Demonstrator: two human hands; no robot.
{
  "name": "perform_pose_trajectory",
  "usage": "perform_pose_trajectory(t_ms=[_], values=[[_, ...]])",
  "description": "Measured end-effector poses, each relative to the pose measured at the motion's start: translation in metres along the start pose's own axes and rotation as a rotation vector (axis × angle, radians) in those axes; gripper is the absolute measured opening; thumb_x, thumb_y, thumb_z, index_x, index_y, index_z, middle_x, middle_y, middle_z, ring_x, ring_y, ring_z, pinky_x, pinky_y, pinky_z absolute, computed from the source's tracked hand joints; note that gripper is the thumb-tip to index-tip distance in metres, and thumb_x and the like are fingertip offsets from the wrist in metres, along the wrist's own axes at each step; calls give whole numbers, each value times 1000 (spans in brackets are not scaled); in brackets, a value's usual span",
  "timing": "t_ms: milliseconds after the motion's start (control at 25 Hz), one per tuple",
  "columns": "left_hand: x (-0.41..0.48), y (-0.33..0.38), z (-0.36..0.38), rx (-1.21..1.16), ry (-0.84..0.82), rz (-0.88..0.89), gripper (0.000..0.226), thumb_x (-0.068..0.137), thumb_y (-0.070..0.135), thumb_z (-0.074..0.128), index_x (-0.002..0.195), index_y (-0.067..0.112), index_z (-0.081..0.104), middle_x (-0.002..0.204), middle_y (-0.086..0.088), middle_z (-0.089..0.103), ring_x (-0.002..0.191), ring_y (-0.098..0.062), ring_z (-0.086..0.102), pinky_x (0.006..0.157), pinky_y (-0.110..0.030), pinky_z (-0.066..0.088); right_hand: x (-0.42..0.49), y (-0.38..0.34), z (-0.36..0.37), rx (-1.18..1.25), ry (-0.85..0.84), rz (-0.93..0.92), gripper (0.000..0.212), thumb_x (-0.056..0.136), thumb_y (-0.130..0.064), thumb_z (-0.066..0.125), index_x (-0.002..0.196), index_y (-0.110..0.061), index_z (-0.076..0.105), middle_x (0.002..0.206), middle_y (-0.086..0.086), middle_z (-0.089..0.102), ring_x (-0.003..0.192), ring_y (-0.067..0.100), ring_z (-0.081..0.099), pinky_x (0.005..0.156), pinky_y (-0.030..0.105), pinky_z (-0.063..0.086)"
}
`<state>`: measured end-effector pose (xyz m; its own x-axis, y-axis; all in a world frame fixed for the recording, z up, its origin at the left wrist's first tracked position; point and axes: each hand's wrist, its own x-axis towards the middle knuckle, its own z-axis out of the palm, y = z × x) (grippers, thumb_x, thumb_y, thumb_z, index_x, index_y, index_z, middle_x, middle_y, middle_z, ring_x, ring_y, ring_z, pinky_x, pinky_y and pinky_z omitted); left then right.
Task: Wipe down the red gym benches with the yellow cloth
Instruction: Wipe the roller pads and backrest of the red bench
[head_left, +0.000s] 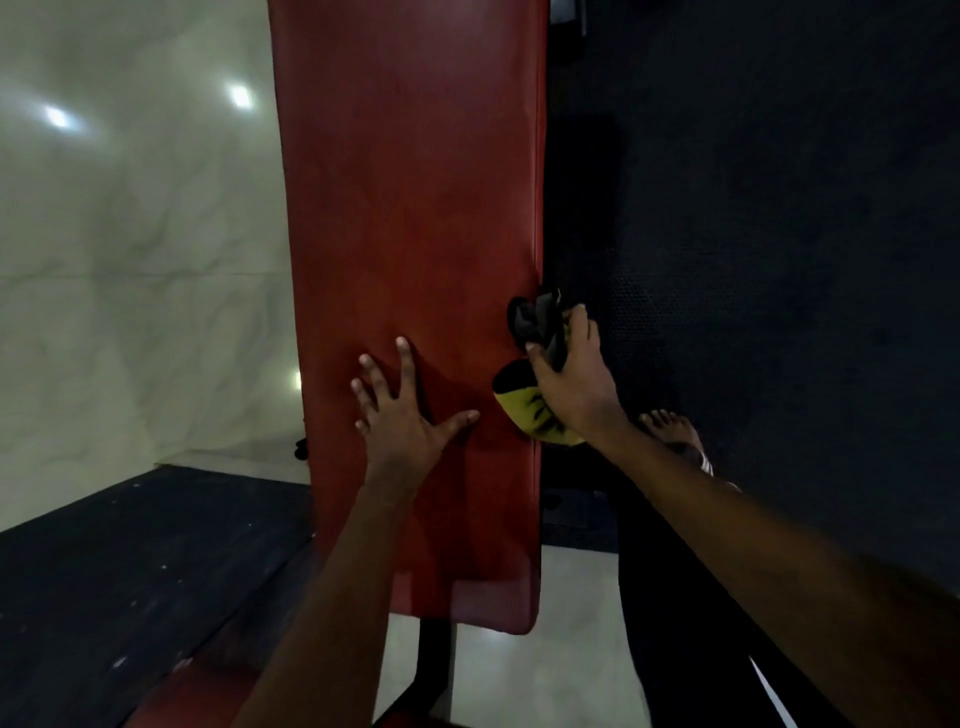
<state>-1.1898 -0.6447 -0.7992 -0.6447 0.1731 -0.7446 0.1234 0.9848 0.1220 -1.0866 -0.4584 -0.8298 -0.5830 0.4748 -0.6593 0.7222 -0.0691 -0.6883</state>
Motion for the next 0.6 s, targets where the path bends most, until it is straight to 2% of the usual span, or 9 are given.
perform_pose_trajectory(t_ms=[80, 120, 200, 320, 440, 560, 600], values=[[0, 1, 0, -4, 1, -17, 132, 58, 87, 61, 151, 50, -25, 163, -9, -30, 151, -41, -19, 115, -72, 12, -27, 22, 9, -49, -76, 37, 79, 101, -35, 57, 159, -8, 11, 154, 6, 29, 137, 21, 40, 99, 12, 27], [-1, 2, 1, 4, 0, -19, 132, 58, 87, 62, 151, 49, -25, 163, -9, -30, 151, -41, -19, 116, -72, 12, -40, 35, 14, -56, -106, 43, 81, 101, -34, 58, 159, -6, 9, 156, 9, 27, 141, 23, 36, 101, 13, 24], [0, 4, 1, 0, 7, -21, 132, 60, 85, 64, 151, 49, -24, 163, -10, -29, 151, -41, -19, 116, -72, 12, -63, 56, 22, -48, -170, 53, 81, 99, -31, 60, 158, -3, 11, 155, 14, 28, 144, 26, 33, 104, 16, 25], [1, 0, 4, -8, 34, -11, 132, 58, 85, 64, 151, 50, -23, 164, -9, -29, 151, -40, -19, 115, -73, 12, -71, 65, 22, -34, -196, 70, 71, 98, -28, 63, 153, -5, 24, 146, 12, 37, 136, 25, 41, 98, 16, 29], [4, -6, 10, -30, 45, -2, 132, 56, 86, 62, 152, 50, -22, 164, -8, -30, 151, -39, -21, 114, -73, 10, -52, 52, 20, 8, -77, 40, 62, 97, -27, 65, 147, -8, 34, 140, 11, 43, 130, 26, 45, 96, 18, 32], [4, -8, 12, -21, 68, 9, 134, 54, 87, 61, 153, 48, -20, 164, -9, -28, 151, -39, -20, 114, -73, 10, -37, 37, 25, 49, 69, 13, 56, 94, -29, 67, 139, -11, 41, 132, 9, 47, 121, 26, 52, 97, 34, 46], [5, -7, 12, -26, 69, 20, 134, 54, 87, 62, 153, 48, -19, 164, -9, -28, 151, -39, -20, 114, -73, 9, -40, 38, 28, 50, 86, -3, 57, 94, -28, 67, 141, -10, 39, 133, 9, 46, 120, 24, 52, 95, 34, 46]])
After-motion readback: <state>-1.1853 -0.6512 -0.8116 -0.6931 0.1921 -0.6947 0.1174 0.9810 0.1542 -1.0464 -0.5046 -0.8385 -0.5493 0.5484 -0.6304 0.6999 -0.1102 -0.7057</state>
